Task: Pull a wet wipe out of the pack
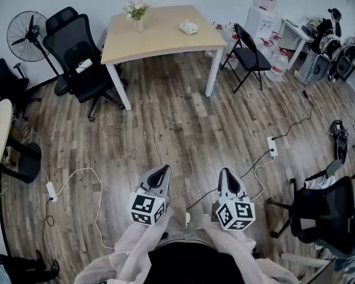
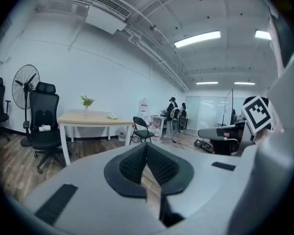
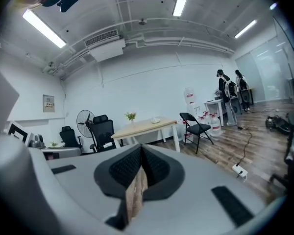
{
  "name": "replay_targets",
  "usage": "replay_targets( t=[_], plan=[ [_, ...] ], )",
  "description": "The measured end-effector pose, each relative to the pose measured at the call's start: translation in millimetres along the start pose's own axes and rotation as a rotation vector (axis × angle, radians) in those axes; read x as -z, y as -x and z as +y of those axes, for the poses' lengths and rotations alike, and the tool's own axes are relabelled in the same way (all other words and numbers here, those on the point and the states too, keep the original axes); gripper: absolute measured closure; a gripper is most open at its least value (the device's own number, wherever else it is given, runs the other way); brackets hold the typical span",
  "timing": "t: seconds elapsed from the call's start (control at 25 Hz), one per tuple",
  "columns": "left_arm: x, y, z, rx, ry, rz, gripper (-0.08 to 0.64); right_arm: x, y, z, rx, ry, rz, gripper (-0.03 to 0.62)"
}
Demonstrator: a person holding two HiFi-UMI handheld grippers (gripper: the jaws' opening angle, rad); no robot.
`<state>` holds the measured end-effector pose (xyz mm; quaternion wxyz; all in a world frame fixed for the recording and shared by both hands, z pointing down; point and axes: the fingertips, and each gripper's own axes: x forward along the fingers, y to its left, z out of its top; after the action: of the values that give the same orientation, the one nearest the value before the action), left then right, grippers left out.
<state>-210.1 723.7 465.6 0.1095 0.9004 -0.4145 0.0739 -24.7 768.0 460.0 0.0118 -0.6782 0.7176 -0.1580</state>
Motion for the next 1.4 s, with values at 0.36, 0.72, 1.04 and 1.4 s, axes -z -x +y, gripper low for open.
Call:
replay_targets(
  t=[0.36, 0.72, 1.04, 1.4],
  plan=[
    [10.7, -2.2, -25.5, 0.016, -0.002, 0.037, 0.549, 6.7, 16.7, -15.0, 0.005, -0.057, -0.002, 0.581],
    [0.9, -30.8, -25.9, 0.009, -0.009, 0.038, 0.551, 1.5, -0.9, -33.8, 0.005, -0.056, 0.016, 0.581],
    [-10.1, -76.2, -8.6, 0.005, 0.003, 0.035, 0.549, -9.9, -46.2, -48.8, 0.000, -0.040, 0.029, 0.581],
    [-40.3, -146.1, 23.8, 0.012, 0.011, 0.023, 0.551, -38.6, -118.6, -71.5, 0.009, -0.033, 0.033, 0.581]
  ],
)
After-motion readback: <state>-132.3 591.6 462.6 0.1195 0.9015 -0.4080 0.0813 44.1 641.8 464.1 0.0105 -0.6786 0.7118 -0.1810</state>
